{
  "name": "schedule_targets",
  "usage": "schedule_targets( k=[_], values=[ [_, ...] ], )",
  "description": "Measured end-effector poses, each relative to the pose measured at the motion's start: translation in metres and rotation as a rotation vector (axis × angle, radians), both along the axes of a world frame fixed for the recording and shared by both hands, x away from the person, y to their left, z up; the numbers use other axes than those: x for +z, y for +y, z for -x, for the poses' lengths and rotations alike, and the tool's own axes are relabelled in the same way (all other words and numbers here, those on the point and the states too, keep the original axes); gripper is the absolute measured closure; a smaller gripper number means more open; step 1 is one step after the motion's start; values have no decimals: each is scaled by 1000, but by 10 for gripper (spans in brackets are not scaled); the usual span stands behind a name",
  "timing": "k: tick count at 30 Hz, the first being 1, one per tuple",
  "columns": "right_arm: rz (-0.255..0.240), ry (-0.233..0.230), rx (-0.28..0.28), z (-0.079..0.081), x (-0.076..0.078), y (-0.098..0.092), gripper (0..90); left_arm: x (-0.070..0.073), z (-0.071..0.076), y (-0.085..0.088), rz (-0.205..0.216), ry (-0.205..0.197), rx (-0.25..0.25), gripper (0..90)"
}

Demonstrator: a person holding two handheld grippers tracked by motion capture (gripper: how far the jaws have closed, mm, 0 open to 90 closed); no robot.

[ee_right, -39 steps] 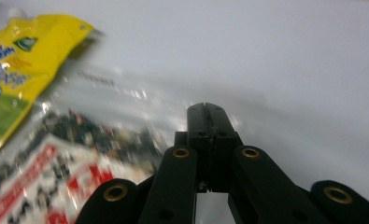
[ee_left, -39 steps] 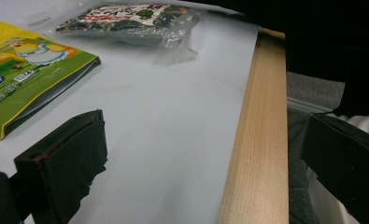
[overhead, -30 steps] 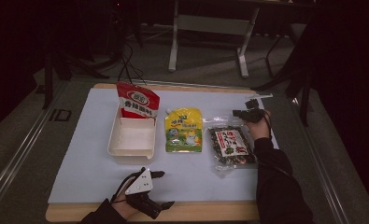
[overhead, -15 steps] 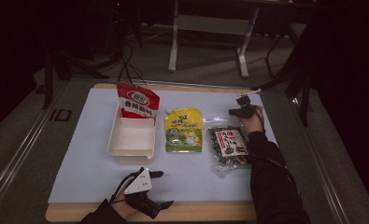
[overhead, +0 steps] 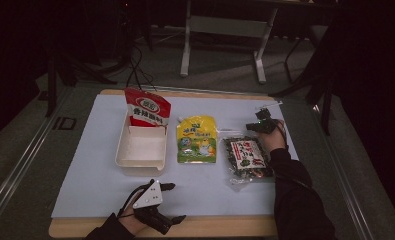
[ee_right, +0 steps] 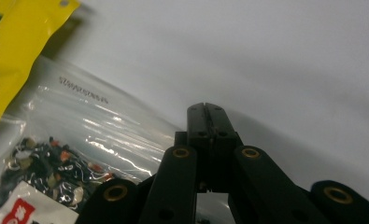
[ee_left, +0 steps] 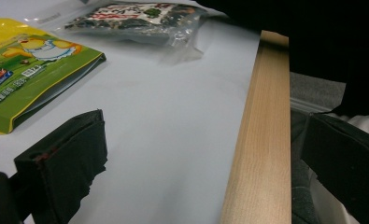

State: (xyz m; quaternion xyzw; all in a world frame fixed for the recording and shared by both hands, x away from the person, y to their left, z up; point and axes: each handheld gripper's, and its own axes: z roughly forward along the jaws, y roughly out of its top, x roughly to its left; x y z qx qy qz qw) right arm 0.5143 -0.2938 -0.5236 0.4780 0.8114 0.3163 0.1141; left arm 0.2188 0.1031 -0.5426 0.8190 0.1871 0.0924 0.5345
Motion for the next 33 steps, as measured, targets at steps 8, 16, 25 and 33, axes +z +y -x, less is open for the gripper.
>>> schedule_targets(
  k=[8, 16, 25, 33],
  values=[
    [-21, 0, 27, 31, -5, -9, 900, 2, 1, -2, -1, -7, -2, 20],
    [-29, -15, 58, 66, -6, -15, 900, 3, 1, -3, -1, -10, -9, 20],
    [-62, -24, 51, 86, -6, -19, 900, 3, 2, -4, -4, -12, -14, 20],
    [-82, -98, 53, 88, 25, -25, 857, 2, 0, -5, -8, -10, -14, 20]
  ],
)
